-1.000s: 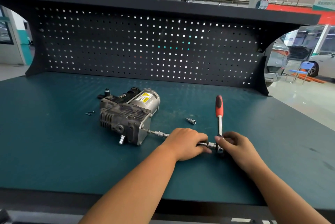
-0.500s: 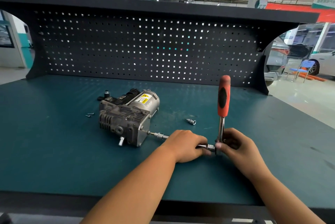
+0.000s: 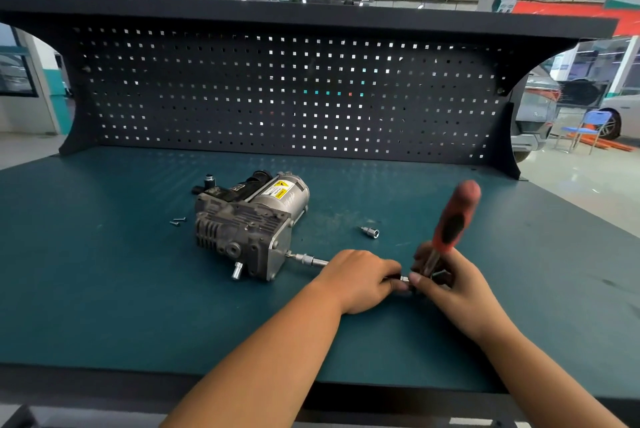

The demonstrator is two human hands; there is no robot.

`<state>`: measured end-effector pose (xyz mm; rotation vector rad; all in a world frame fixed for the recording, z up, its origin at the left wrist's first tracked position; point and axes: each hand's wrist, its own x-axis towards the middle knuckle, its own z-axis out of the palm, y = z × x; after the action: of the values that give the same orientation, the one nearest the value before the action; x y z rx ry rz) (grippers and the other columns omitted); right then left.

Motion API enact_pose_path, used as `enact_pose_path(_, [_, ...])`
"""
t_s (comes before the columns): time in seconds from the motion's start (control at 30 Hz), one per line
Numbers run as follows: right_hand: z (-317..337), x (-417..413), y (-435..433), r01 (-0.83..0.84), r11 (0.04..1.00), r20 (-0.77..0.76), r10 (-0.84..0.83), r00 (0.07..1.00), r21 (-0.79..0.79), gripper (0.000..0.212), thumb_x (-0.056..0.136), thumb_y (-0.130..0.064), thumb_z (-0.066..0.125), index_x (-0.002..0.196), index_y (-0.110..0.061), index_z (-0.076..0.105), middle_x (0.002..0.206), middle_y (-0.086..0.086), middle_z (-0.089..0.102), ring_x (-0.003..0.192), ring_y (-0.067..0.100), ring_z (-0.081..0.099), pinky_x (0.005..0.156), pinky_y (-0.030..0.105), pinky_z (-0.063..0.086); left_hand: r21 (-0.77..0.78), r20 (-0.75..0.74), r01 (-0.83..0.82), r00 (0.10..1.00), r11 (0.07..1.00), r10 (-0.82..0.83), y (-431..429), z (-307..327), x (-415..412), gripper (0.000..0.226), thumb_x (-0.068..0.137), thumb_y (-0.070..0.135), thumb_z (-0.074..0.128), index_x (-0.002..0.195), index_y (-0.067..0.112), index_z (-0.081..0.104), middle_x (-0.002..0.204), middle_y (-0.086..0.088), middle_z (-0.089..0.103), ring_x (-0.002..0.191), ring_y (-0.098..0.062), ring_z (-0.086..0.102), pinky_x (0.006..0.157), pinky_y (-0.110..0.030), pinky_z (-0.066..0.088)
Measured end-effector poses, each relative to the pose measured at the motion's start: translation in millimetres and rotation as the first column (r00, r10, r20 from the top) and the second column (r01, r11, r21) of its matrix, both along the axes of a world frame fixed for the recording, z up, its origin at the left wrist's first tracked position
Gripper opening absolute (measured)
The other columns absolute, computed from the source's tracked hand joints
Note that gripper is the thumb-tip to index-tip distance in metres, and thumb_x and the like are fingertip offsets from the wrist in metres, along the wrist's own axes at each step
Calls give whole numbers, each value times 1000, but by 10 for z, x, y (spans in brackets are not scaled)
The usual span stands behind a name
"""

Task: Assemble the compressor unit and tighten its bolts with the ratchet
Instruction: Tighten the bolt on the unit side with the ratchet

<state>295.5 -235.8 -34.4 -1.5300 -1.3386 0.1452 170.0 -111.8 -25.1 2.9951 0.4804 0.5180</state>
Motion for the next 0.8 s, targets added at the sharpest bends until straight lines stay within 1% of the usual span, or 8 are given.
enact_pose_path(0.07, [0,-26,-15,-9,999,91,5,996,47,33,79,3,70,83,-28,57,78,-10,61,71,14,58,67,22,47,-11,9,4,1000,1000,-4,-7,-2,-2,29,93,47,45,90,20,56,90,-12,65,91,-33,56,61,-34,25])
enact_pose_path(0.1, [4,-32,-22,-17,998,115,10,993,63,31,79,3,70,81,-25,56,76,-8,60,69,17,58,66,25,47,-25,18,3,1000,1000,-3,-11,-4,0,30,93,47,45,90,20,56,90,-12,65,90,-33,56,61,-34,25])
enact_pose_path(0.17, [27,-29,-30,-18,996,111,8,994,85,23,80,2,69,76,-16,56,72,-1,58,66,23,57,65,33,49,-57,36,1,999,998,1,-17,-7,4,32,93,49,44,92,20,58,90,-11,65,90,-33,55,62,-34,27])
enact_pose_path(0.23, [37,-16,-38,-9,995,94,0,996,103,19,80,1,69,74,-11,55,67,4,57,62,23,57,63,38,49,-66,38,4,999,998,-1,-32,-9,9,32,93,49,44,93,21,59,89,-11,64,90,-33,55,62,-34,28])
enact_pose_path(0.43, [44,-30,-64,3,993,171,-24,985,122,19,79,1,71,72,-5,54,69,5,55,65,29,54,64,45,47,-81,41,13,999,997,-10,-22,7,9,30,93,48,45,90,21,59,86,-10,64,85,-31,54,62,-33,26])
enact_pose_path(0.67, [42,-29,-69,4,991,185,-29,982,135,19,78,0,72,72,-5,55,70,6,56,65,31,55,63,48,48,-84,40,26,999,996,-23,-5,13,10,28,93,48,46,87,24,59,82,-9,63,82,-29,53,62,-32,25])
enact_pose_path(0.8, [39,-25,-72,-10,990,219,-22,976,142,19,77,1,73,73,-7,56,71,5,56,66,28,54,63,43,47,-75,35,32,999,997,-29,6,13,7,29,93,48,45,88,24,60,81,-9,63,81,-30,54,61,-32,26])
